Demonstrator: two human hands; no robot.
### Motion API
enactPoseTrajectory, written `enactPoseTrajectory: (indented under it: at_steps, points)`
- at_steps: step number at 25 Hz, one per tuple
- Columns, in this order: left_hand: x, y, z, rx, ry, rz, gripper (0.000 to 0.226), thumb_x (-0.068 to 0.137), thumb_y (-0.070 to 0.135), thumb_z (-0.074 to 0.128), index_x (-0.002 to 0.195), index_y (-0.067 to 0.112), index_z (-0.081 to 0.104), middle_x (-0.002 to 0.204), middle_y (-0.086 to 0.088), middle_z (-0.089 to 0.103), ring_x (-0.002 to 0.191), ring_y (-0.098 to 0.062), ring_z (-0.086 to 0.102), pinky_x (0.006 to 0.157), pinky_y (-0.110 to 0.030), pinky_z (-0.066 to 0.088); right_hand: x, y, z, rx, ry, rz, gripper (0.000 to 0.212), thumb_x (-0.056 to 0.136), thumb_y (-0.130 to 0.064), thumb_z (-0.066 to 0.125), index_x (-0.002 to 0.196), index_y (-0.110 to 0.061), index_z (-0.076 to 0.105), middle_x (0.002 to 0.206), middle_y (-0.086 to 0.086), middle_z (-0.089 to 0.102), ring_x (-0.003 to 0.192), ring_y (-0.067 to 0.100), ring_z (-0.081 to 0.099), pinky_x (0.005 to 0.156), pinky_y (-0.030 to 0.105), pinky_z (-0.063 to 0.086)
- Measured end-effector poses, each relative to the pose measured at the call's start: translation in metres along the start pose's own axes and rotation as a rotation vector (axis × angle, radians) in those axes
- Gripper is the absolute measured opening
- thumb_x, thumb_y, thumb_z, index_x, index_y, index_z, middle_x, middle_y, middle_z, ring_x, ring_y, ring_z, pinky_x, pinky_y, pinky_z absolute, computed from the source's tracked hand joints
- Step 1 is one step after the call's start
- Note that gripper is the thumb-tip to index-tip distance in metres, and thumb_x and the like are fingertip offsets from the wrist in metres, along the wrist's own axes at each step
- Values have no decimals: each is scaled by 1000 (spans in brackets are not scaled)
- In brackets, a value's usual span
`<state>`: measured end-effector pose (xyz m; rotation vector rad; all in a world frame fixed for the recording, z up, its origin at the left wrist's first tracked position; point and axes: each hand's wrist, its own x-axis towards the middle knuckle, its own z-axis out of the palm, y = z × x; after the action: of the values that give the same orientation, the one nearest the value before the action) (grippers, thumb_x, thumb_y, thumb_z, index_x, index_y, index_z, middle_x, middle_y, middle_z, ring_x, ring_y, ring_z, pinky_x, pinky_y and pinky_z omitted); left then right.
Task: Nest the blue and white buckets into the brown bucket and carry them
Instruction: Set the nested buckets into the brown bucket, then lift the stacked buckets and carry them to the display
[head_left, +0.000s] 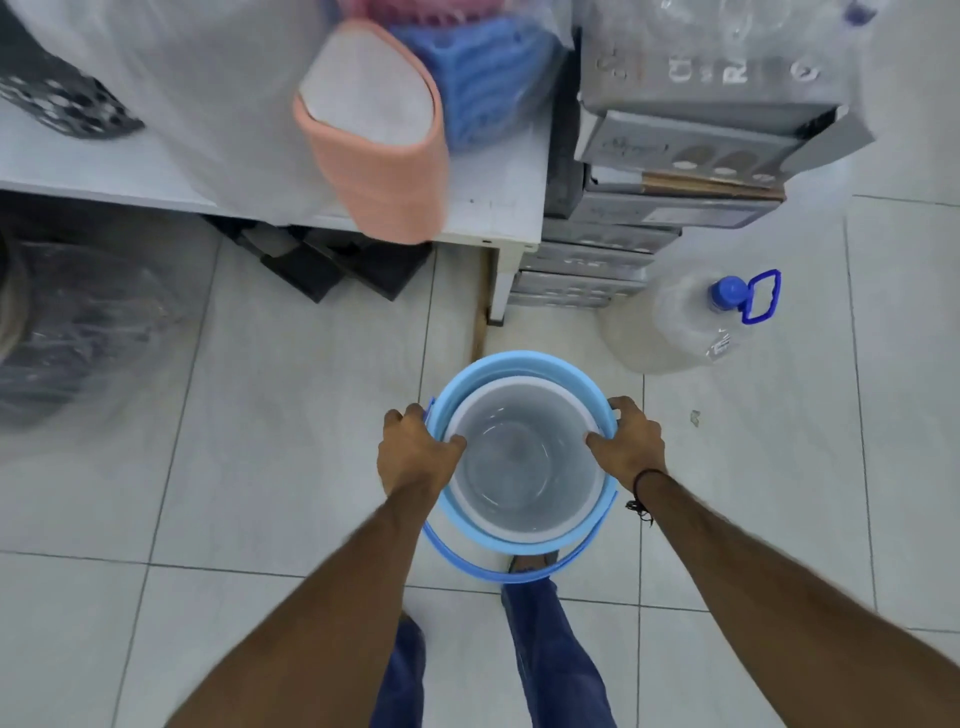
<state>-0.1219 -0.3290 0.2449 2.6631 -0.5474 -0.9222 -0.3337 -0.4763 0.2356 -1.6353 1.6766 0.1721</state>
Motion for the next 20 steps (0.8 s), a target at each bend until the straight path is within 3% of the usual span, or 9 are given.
enactPoseTrajectory:
  at_steps: [5,10,13,15,18,20]
  points:
    - [44,-15,89,36,-24,-81,52,68,43,79,108,15,59,92,-3,49,77,-26,60,69,-38,57,68,47,45,-66,-44,-35,44,82,-20,72,121,-15,52,96,11,67,81,30,62,70,34,53]
    - [81,-52,162,144,-35,-168,58,69,50,77,106,10,57,99,-10,59,85,-33,65,72,-43,59,115,79,109,-184,-62,-80,43,84,-16,70,123,-11,51,110,16,59,95,35,58,76,36,47]
    - [96,-69,185,258,62,-105,69,61,57,77,106,9,53,100,-13,63,87,-34,64,70,-44,54,125,85,131,-243,-16,-121,44,84,-17,69,124,-12,49,115,15,55,98,36,57,78,41,52]
    - [111,-75,194,322,71,0,82,58,58,77,118,9,48,111,-14,59,99,-35,59,77,-47,51,127,89,136,-266,47,-131,47,83,-25,69,124,-15,48,115,12,55,100,33,57,73,42,55]
    - [148,-77,198,-6,-216,-119,109,60,42,86,147,18,25,143,-12,43,125,-35,47,99,-52,48,136,96,137,-206,19,-57,53,81,-36,72,124,-17,49,114,9,61,97,31,61,76,42,57]
    - [164,-80,197,-162,-376,-155,103,60,33,88,145,20,31,131,-10,54,113,-32,57,86,-42,54,141,97,137,-156,-57,-17,40,83,-35,70,114,-15,55,102,9,67,85,30,63,73,38,56]
